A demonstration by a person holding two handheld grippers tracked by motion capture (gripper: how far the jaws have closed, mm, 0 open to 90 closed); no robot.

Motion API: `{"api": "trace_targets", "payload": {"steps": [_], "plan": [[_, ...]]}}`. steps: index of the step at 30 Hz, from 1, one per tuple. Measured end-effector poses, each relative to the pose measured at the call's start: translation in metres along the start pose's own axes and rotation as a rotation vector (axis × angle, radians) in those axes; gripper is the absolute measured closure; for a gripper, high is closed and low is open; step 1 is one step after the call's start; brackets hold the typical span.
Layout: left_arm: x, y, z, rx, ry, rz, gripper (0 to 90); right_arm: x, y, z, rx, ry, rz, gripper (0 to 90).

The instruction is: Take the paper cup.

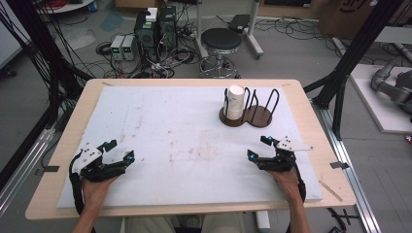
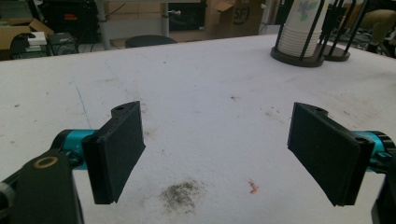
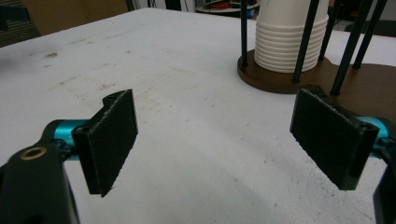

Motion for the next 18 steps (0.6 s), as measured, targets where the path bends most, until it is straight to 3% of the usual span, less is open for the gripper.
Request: {"api": "trace_targets", "payload": {"steps": [7,13,18], "plan": [[0.0001,0.0004,0.0022,-0.032,0.02,0.0,18.2,0.0007,-0.0024,0.0005,-0.008,0.023,0.02,15.3],[0.0003,0.0,0.0012,-0.031,0.01,0.0,18.2,0.0005,-0.0025,-0.0004,0.005,-0.002,0.026,15.3],[0.0003,0.0002,0.0018,-0.031,0.016,0.0,18.2,0.0004,-0.002,-0.0009,-0.003,0.005,0.014,15.4]]}}
Point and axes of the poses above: each handheld gripper's, and its own axes: y roughly forward along the jaws, x roughly out of its underside, z roughly to its right, the point moved 5 cm from there along y, roughly forward along the jaws, and after that the axes turned 13 degrees about -z, right-handed, at the moved point
